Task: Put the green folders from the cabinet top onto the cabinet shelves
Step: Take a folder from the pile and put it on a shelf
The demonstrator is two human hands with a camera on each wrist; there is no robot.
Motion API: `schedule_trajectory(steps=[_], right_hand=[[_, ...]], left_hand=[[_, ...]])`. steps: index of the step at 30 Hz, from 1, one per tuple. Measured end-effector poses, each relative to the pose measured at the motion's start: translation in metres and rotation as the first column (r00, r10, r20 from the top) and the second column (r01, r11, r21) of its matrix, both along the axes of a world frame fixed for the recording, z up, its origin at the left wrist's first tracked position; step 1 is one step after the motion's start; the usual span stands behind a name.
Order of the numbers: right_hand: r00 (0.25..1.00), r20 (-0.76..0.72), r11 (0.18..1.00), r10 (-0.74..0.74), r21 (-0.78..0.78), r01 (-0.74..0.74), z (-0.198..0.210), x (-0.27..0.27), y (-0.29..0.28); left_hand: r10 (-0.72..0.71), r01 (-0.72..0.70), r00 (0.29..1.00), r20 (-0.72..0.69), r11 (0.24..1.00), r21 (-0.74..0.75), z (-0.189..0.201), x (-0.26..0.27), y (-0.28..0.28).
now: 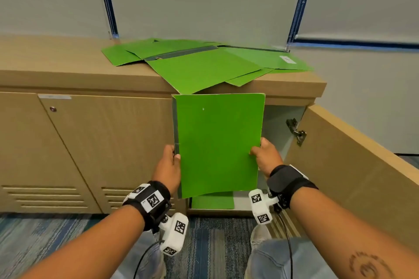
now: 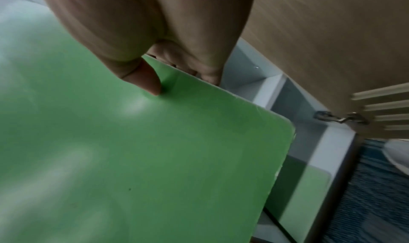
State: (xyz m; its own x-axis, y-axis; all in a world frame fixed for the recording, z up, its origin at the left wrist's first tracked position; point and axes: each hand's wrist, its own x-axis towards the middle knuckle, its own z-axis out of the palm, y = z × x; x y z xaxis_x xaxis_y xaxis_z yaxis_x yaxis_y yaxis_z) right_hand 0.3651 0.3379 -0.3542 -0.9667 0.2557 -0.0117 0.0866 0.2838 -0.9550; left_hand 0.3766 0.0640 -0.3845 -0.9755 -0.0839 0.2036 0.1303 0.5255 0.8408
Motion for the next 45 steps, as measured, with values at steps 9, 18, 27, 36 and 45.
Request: schedule_trajectory(steps=[9,18,27,36,45], right_hand=[[0.984,0.175,1.0,-0.01,0.003,0.009,-0.077,-0.033,0.023],[0.963,0.257,0.989,-0.084,-0.098,0.112,-0.111,-0.107,0.058],[0.958,0.285,0.996,-0.041,-0.068,0.063,-0.157,-0.193,0.07],[0.918,0.396,0.921,0.013,0.354,-0.165,-0.154,-0.236,0.052],[0.888,0.455,0.849,-0.069,0.494,-0.187,-0.16,-0.238,0.029]], left_hand=[[-0.028,0.035,0.98,0.199,0.999,-0.034,-0.051,-0.034,0.024],[-0.235,0.176,0.972,0.024,0.651,-0.738,-0.075,-0.065,0.048],[-0.439,0.565,0.783,0.44,0.207,-0.799,-0.113,-0.135,0.065],[-0.386,0.577,0.795,0.469,0.239,-0.781,-0.115,-0.185,0.064],[-0.286,0.516,0.849,0.445,0.26,-0.816,-0.118,-0.191,0.067]])
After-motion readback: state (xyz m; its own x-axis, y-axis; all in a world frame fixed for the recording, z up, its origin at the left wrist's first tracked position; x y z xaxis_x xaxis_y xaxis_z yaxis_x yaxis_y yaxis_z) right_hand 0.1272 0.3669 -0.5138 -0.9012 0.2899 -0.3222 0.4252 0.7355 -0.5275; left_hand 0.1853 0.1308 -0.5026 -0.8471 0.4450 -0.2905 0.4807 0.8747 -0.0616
